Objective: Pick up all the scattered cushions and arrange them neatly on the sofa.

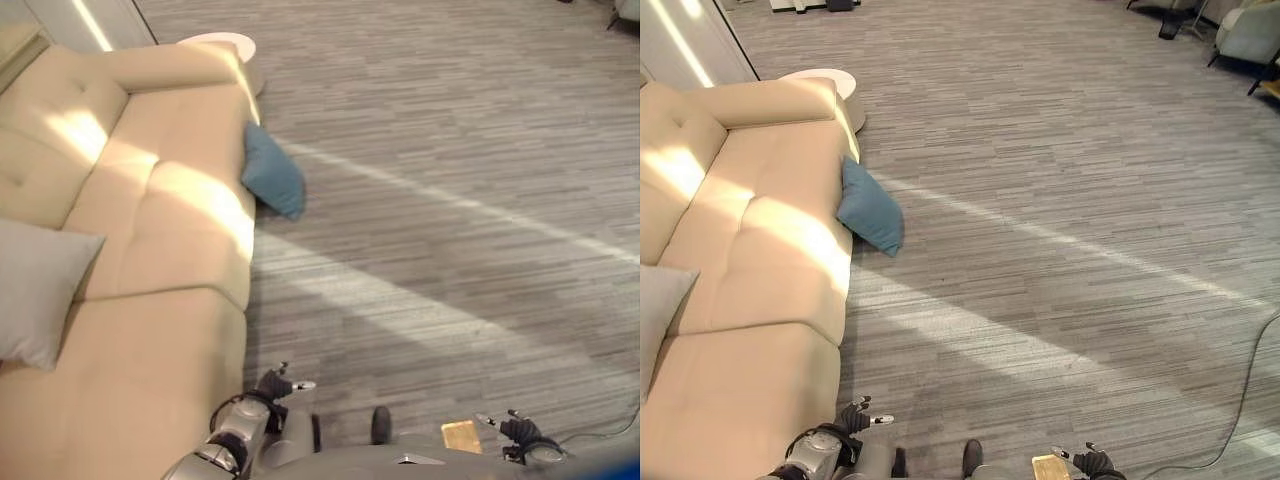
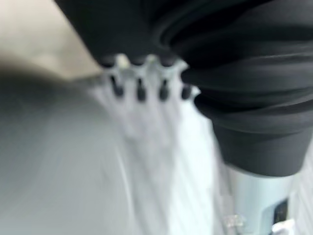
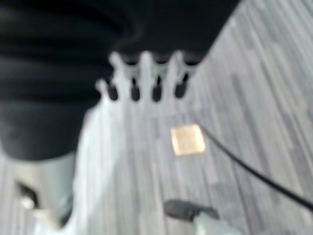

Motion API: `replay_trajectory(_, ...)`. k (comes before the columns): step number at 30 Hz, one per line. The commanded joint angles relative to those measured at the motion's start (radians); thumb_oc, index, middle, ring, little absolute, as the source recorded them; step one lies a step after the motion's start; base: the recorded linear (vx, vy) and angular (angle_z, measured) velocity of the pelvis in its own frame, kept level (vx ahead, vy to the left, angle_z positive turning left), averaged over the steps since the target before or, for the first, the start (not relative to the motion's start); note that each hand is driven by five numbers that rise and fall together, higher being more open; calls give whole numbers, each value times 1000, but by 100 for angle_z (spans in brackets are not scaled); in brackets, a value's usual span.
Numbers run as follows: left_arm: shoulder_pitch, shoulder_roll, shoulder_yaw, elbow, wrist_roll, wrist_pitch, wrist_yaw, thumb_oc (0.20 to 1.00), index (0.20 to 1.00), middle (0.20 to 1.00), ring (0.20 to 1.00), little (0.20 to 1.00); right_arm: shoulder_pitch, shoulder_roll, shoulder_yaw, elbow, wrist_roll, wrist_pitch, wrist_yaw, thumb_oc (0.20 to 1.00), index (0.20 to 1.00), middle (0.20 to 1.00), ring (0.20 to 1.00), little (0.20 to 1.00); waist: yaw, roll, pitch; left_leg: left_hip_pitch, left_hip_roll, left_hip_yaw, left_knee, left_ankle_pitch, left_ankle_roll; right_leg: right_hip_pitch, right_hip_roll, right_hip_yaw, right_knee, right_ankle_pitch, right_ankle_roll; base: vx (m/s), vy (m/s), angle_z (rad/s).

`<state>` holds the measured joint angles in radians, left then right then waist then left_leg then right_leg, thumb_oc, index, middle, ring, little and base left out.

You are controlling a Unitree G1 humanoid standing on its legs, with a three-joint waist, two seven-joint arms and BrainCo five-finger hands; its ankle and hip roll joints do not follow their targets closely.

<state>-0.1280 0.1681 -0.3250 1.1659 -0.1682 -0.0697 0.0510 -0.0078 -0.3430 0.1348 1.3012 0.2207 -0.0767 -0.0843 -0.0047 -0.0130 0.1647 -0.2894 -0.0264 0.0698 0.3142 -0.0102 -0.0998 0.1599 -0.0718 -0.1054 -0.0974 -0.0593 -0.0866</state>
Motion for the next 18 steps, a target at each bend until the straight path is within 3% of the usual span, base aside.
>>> replay_trajectory(1,-16,-3,-12,36,22,-6,21,1000,1000,1000,1000,1000,1,-62,11,21,-11,-14,-9,1000,1000,1000,1000,1000,44,39,-2,133,-92,-34,-281,155,54,-35,124,87,62,61,143,532,-182,-85)
replay_trajectory(3,11,3,16,49,13,-1,17,1000,1000,1000,1000,1000,-12,-56,23,19,-25,-15,-2,1000,1000,1000,1000,1000,67,55,-24,208,-109,-89,-298,133,89,-23,138,125,165,6,146,564,-132,-148)
replay_trajectory(4,28,2,37,48,3,4,16,1000,1000,1000,1000,1000,-24,-56,25,14,-38,-15,1,1000,1000,1000,1000,1000,92,53,-36,236,-101,-59,-298,103,112,-61,115,111,299,19,199,392,-125,-197)
replay_trajectory(5,25,17,43,37,-5,5,18,1000,1000,1000,1000,1000,-41,-57,30,5,-39,-18,4,1000,1000,1000,1000,1000,96,51,-21,256,-86,-52,-291,86,129,-156,109,121,475,92,261,339,-167,-222)
replay_trajectory(6,22,21,40,39,-4,7,19,1000,1000,1000,1000,1000,-47,-54,28,1,-37,-15,5,1000,1000,1000,1000,1000,90,55,-13,276,-76,-62,-296,74,133,-200,104,107,529,112,277,214,-156,-132)
replay_trajectory(7,20,25,38,41,-5,6,22,1000,1000,1000,1000,1000,-49,-53,30,0,-45,-14,5,1000,1000,1000,1000,1000,81,60,-7,299,-66,-63,-302,59,135,-240,76,69,543,95,270,163,-98,-54)
replay_trajectory(9,17,24,38,47,-11,4,23,1000,1000,1000,1000,1000,-52,-55,33,-1,-49,-15,9,1000,1000,1000,1000,1000,74,75,-7,334,-45,-64,-322,41,129,-284,45,21,466,45,229,272,-167,1)
replay_trajectory(10,7,19,38,50,-11,-1,22,1000,1000,1000,1000,1000,-54,-54,33,-4,-47,-18,11,1000,1000,1000,1000,1000,56,74,-7,369,-38,-74,-341,23,118,-307,33,25,339,70,208,587,-490,-21)
replay_trajectory(11,-1,16,34,63,5,-3,21,1000,1000,1000,1000,1000,-46,-54,33,3,-41,-9,14,1000,1000,1000,1000,1000,25,57,-7,414,-32,-111,-336,-14,98,-334,32,101,188,136,222,581,-525,-2)
replay_trajectory(12,2,15,35,71,8,-5,19,1000,1000,1000,1000,1000,-44,-52,35,9,-40,-8,19,1000,1000,1000,1000,1000,22,53,-13,420,-24,-114,-330,-18,89,-308,34,106,173,128,219,557,-584,56)
replay_trajectory(13,5,7,39,77,7,-5,22,1000,1000,1000,1000,1000,-43,-46,45,13,-41,-4,24,1000,1000,1000,1000,1000,23,43,-27,409,-6,-102,-289,-4,65,-275,35,92,137,129,205,308,-509,80)
replay_trajectory(14,-4,4,30,65,-5,-7,24,1000,1000,1000,1000,1000,-42,-49,41,9,-24,-7,21,1000,1000,1000,1000,1000,20,29,-21,350,0,-107,-141,51,32,-240,34,84,130,124,185,269,-651,101)
replay_trajectory(15,-21,8,16,47,-12,-4,27,1000,1000,1000,1000,1000,-42,-53,37,2,-3,-10,15,1000,1000,1000,1000,1000,27,-1,6,247,15,-58,48,94,12,-202,13,56,128,115,168,358,-785,136)
replay_trajectory(16,-38,9,1,39,-12,-1,27,1000,1000,1000,1000,1000,-24,-51,24,8,16,0,13,1000,1000,1000,1000,1000,37,-16,7,162,17,59,63,74,25,-124,10,7,92,96,149,369,-609,117)
replay_trajectory(18,-30,5,-1,44,3,2,22,1000,1000,1000,1000,1000,-19,-49,22,7,10,-3,13,1000,1000,1000,1000,1000,46,-1,-5,139,-24,77,-52,59,43,-102,30,0,83,88,156,368,-287,60)
